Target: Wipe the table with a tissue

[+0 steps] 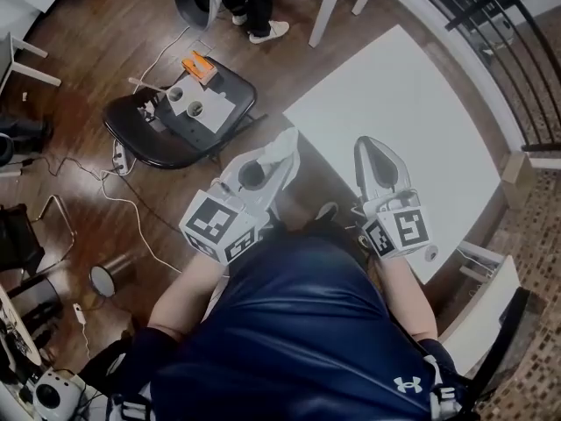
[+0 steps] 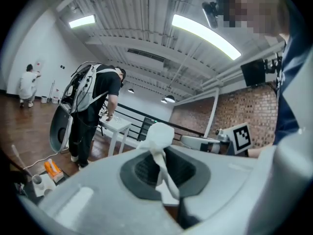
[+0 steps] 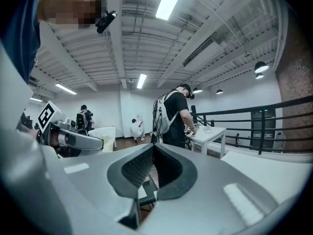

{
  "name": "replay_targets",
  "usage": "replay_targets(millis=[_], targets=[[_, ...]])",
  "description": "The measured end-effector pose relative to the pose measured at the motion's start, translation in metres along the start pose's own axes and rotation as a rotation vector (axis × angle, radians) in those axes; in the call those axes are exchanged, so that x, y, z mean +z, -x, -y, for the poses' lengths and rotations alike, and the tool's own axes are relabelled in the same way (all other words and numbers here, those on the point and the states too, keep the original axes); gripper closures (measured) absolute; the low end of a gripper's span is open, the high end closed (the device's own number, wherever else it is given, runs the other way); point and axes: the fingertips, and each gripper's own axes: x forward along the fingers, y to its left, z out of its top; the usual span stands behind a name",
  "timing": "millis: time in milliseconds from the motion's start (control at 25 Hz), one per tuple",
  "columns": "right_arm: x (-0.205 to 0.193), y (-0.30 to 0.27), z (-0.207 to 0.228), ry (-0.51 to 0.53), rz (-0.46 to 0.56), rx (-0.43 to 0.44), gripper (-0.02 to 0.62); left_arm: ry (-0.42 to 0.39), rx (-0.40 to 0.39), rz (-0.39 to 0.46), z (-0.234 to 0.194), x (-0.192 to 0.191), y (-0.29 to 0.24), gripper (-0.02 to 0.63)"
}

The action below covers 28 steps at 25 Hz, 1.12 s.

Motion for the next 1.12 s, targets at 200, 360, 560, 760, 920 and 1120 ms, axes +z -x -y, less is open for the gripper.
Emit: replay_targets(millis=[200, 360, 560, 760, 920, 1120], targets=[[0.006, -0.004, -0.008, -0.003, 0.019, 0.038, 0.584, 0.012, 0.024, 0.053, -0.002, 0.013, 0.003, 0.597], [0.006, 0.005, -0.001, -0.022, 0.031, 0.063, 0.584, 0.016, 0.043, 0.070, 0.013, 0.013, -0.005, 0.597], [0.010, 0.016, 0.017, -0.038, 0.058, 0.069, 0.584, -0.009, 0.043, 0.056, 0.026, 0.016, -0.022, 0.597], [0.012, 0.027, 0.033, -0.047, 0.074, 0.044, 0.584, -0.019, 0.035, 0.054, 0.034, 0.018, -0.031, 0.597], [0.016, 0.035, 0.046, -0.051, 0.080, 0.025, 0.584, -0.022, 0.026, 0.047, 0.040, 0.017, -0.042, 0.597], [0.015, 0.042, 0.055, -0.055, 0.086, 0.006, 0.584, -0.016, 0.013, 0.037, 0.045, 0.015, -0.050, 0.597]])
